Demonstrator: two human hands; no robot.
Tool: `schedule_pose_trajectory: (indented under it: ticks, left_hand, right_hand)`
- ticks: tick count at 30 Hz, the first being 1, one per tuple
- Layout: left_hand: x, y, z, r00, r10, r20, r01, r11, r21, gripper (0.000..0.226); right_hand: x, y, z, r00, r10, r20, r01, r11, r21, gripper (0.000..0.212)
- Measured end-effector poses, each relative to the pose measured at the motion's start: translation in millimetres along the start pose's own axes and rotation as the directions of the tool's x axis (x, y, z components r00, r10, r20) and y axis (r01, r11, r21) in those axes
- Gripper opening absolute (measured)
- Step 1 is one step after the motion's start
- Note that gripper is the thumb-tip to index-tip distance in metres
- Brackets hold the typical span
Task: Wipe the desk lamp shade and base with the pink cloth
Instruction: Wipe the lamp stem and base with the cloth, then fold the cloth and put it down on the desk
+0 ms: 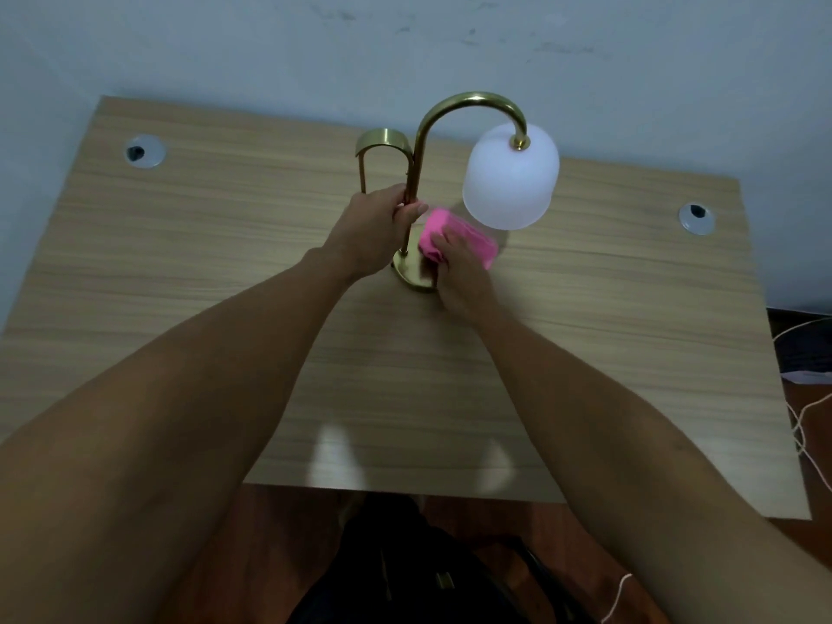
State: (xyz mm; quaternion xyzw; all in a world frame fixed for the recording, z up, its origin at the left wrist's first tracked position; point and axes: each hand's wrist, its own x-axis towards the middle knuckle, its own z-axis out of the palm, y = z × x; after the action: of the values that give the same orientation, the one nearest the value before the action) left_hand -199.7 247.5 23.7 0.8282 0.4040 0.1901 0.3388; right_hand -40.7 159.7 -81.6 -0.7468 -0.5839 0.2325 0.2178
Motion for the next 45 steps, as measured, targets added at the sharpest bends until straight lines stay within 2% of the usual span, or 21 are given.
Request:
schedule_pose_trajectory:
  ticks: [4,8,10,12,14,17,19,21,24,26,27,28,30,33,36,39,42,45]
  left_hand:
    - [-1,5,-1,0.999,-0.040,0.019,0.040,0.999,-0.014,0.033]
    - [-3,6,-2,0.998,-0.064,0.028,0.065,0.998,-0.024,0.031]
    - [-4,7,-3,0.997,-0.067,0.028,0.068,0.997,-0.033,0.031]
    - [-5,6,-3,0.997,-0.067,0.025,0.068,0.997,-0.041,0.032]
    - [-5,6,-3,0.997,-0.071,0.032,0.073,0.996,-0.047,0.032]
    - [-5,6,-4,0.997,-0.074,0.037,0.075,0.997,-0.037,0.032]
    - [-4,6,-4,0.997,-0.074,0.037,0.075,0.996,-0.038,0.032]
    - [-4,5,-4,0.996,-0.078,0.042,0.079,0.996,-0.033,0.031]
    - [-2,5,-5,0.995,-0.088,0.052,0.089,0.996,-0.020,0.031]
    - [-2,7,-5,0.990,-0.120,0.069,0.122,0.992,-0.032,0.032]
    - [-3,7,-5,0.986,-0.146,0.081,0.150,0.988,-0.044,0.033]
    - [-5,7,-5,0.980,-0.176,0.093,0.182,0.981,-0.060,0.033]
    - [-13,8,-5,0.967,-0.233,0.106,0.243,0.966,-0.089,0.037]
    - [-36,9,-3,0.936,-0.333,0.119,0.348,0.926,-0.145,0.044]
    - [-63,1,2,0.885,-0.438,0.158,0.463,0.864,-0.198,0.038]
    - [-88,3,2,0.835,-0.484,0.264,0.548,0.776,-0.313,0.022]
    - [-110,17,-1,0.792,-0.468,0.393,0.609,0.655,-0.447,0.004]
    - [-127,33,-6,0.724,-0.431,0.538,0.689,0.502,-0.523,0.011]
  right_hand:
    - [-45,-24,28,0.987,0.041,-0.155,-0.058,0.993,-0.105,0.046]
    - [-58,-62,55,0.987,0.154,-0.040,-0.157,0.909,-0.386,0.055]
    - [-59,-79,56,0.981,0.189,-0.049,-0.189,0.859,-0.475,0.056]
    - [-56,-84,58,0.972,0.231,-0.036,-0.222,0.863,-0.454,0.055]
    - [-48,-78,58,0.974,0.222,0.046,-0.187,0.902,-0.390,0.054]
    - [-45,-64,46,0.998,0.056,0.036,-0.043,0.956,-0.291,0.049]
    - [-52,-48,33,0.991,-0.137,-0.013,0.124,0.934,-0.336,0.043]
    - [-63,-34,15,0.983,-0.181,-0.039,0.158,0.928,-0.336,0.044]
    - [-77,-29,-5,0.996,-0.059,0.071,0.074,0.969,-0.237,0.048]
    - [-83,-33,-15,0.998,0.061,0.015,-0.060,0.997,-0.050,0.042]
    - [-87,-39,-22,0.985,0.174,-0.005,-0.173,0.982,0.081,0.041]
    - [-90,-43,-28,0.958,0.285,0.000,-0.279,0.936,0.215,0.040]
    - [-98,-54,-44,0.894,0.445,0.054,-0.413,0.771,0.485,0.028]
    - [-108,-62,-65,0.834,0.544,0.097,-0.433,0.535,0.726,0.027]
    - [-117,-60,-76,0.804,0.573,0.158,-0.434,0.385,0.814,0.037]
    - [-129,-67,-87,0.805,0.516,0.293,-0.414,0.136,0.900,0.030]
    - [-140,-75,-94,0.819,0.449,0.356,-0.425,0.058,0.904,0.030]
    - [-148,-82,-98,0.841,0.380,0.385,-0.433,0.044,0.901,0.027]
